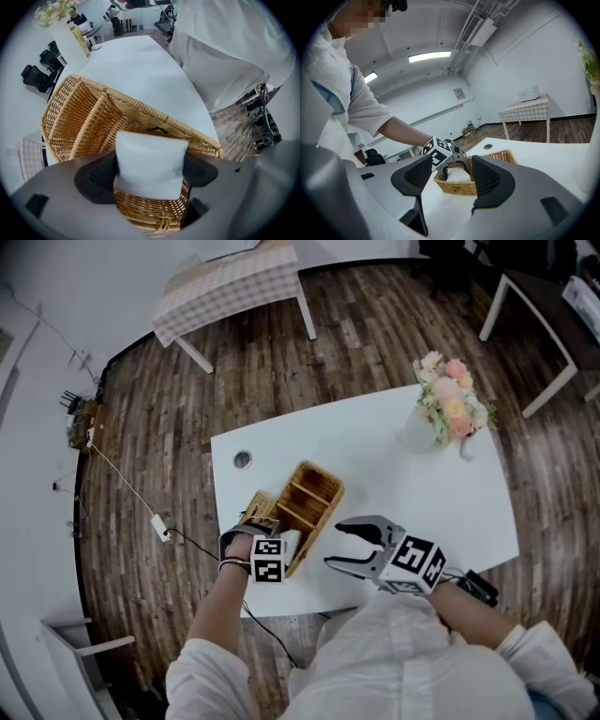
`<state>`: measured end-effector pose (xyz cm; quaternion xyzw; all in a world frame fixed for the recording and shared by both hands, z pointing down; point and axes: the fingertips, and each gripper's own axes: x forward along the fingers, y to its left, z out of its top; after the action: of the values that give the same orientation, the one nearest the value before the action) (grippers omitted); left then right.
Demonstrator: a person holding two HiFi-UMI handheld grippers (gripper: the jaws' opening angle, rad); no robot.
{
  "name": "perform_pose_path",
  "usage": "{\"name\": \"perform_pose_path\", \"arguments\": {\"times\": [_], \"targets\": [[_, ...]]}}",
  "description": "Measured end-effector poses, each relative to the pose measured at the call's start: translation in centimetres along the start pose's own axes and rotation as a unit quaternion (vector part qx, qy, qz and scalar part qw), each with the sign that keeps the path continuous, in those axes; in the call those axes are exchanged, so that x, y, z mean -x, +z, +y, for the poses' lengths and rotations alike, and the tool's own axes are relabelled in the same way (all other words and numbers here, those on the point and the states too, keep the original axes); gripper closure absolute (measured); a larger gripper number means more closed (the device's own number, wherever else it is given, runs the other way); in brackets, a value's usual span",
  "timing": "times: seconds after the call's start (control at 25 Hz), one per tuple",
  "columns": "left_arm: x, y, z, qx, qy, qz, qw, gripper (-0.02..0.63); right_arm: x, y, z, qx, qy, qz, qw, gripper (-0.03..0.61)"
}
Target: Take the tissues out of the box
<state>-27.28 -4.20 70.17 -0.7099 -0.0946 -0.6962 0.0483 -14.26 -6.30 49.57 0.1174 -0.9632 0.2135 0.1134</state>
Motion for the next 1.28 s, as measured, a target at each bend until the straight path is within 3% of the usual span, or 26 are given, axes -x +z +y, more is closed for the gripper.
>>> {"name": "perform_pose_path", "arguments": {"times": [0.36, 1.28], "targets": [[1.2, -0.1, 0.0, 0.006, 0.050, 0.014, 0.9986, 0.201, 0.6, 0.1, -0.1, -0.002, 0.003, -0.003, 1.000, 0.309], [6.3, 0.1, -0.4, 0.007, 0.093, 0.047, 0.9945, 0.201, 1.7, 0.9, 1.1, 0.018, 0.038, -0.010, 0.999, 0.310]]}}
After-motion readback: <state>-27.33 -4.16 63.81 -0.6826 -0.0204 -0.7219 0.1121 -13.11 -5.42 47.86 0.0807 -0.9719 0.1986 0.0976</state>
